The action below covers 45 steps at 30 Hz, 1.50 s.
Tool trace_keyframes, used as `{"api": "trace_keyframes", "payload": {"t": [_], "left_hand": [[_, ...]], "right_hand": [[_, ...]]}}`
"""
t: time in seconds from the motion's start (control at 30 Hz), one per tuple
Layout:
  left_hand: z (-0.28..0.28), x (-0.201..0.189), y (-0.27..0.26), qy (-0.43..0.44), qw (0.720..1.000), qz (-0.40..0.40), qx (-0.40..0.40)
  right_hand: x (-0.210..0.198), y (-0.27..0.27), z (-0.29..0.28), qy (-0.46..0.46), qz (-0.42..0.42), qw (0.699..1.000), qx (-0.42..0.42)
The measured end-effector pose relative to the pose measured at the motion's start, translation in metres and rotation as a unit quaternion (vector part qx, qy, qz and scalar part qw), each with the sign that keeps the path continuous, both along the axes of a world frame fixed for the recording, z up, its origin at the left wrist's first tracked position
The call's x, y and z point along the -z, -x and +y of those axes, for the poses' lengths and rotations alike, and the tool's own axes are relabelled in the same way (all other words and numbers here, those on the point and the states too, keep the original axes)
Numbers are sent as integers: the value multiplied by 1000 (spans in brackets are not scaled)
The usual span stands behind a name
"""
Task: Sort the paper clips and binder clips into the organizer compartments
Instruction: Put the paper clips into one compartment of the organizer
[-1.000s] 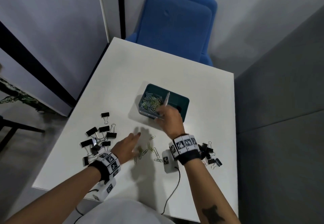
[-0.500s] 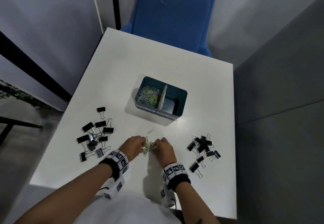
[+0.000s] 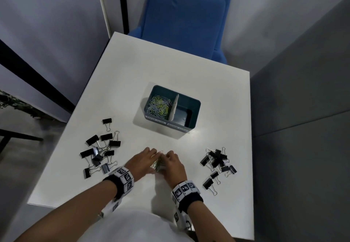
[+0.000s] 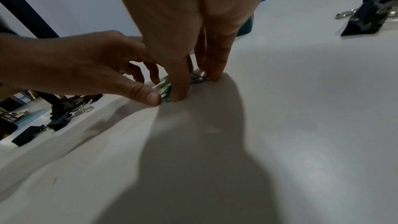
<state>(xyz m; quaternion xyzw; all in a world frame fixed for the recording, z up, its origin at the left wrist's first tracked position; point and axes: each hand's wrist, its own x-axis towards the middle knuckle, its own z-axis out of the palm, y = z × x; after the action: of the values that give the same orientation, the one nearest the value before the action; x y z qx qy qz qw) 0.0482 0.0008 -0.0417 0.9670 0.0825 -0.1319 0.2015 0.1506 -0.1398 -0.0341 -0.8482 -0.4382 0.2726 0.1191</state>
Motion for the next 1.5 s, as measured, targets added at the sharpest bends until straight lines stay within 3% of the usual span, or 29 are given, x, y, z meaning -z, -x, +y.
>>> {"api": "trace_keyframes", "payload": {"t": [0.13, 0.3, 0.57, 0.7, 0.8, 1.03, 1.2, 1.37, 1.5], "left_hand": [[-3, 9, 8, -4, 999, -50, -14], [-1, 3, 6, -26, 999, -18, -29], [6, -4, 4, 92, 986, -17, -139], [11, -27, -1, 117, 981, -55, -142], [25, -58, -19, 129, 970, -130, -161], [79, -122, -92, 121, 933, -245, -236], [98, -119, -109, 121, 932, -194, -282], [77, -94, -71, 77, 933, -206, -286], [48, -64, -38, 88, 940, -132, -301]], "right_hand": [[4, 7, 4, -24, -35, 999, -3], [-4, 10, 10, 18, -79, 996, -43], [-2, 3, 13, 84, -69, 994, 20], [-4, -1, 12, 75, -63, 995, 15], [-4, -6, 5, 67, -31, 997, 17], [-12, -12, 2, 74, 31, 992, 98], [-42, -28, 17, -14, 50, 990, 133], [-93, -67, 59, -137, 50, 976, 164], [-123, -95, 105, -205, 55, 957, 197]]}}
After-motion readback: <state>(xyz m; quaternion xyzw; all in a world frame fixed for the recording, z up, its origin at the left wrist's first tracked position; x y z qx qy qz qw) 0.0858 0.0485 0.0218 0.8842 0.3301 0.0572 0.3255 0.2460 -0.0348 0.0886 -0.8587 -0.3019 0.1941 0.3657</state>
